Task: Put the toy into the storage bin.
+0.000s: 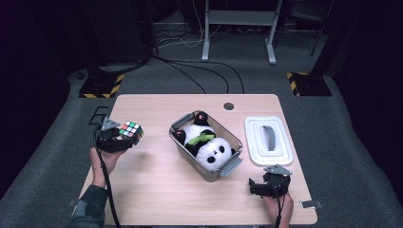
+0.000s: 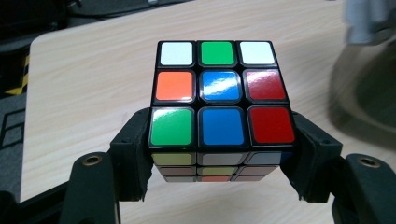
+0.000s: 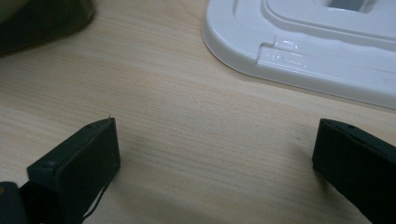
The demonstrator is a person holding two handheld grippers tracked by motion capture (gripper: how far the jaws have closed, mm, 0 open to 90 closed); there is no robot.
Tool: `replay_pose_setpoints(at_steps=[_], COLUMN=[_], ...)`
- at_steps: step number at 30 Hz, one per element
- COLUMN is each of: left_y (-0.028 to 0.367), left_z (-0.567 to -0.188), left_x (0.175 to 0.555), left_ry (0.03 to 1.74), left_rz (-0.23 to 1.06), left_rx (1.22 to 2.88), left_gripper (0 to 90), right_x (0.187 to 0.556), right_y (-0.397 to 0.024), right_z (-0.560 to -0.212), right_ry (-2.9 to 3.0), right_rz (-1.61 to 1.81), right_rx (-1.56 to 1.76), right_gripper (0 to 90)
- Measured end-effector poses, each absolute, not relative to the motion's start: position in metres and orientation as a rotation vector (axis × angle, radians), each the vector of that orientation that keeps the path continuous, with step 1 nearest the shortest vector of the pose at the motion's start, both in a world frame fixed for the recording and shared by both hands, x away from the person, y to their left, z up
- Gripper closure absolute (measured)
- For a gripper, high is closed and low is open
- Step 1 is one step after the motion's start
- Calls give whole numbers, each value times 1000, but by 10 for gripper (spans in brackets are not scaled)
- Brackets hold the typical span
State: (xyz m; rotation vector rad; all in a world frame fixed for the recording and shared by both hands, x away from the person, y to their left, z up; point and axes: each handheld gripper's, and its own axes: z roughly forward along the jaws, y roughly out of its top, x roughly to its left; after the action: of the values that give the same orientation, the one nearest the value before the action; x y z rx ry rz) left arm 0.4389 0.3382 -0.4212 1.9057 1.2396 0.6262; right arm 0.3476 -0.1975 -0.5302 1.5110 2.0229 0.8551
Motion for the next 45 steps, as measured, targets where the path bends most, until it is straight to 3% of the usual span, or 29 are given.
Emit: replay_pose_setpoints(at_steps=[28, 45], left_y=[239, 157], left_z=[-359, -363], left_x=[436, 449], left_ry=[906, 764], left_rz=[522, 361], left_rx=[1984, 2080], left_gripper=[341, 342], right_x=[348, 348], right_y=[-198, -198], right_z=[-530, -530], right_ry=[2023, 2023], right_rz=[855, 855], right_rx=[1512, 1512], right_gripper=[1, 1])
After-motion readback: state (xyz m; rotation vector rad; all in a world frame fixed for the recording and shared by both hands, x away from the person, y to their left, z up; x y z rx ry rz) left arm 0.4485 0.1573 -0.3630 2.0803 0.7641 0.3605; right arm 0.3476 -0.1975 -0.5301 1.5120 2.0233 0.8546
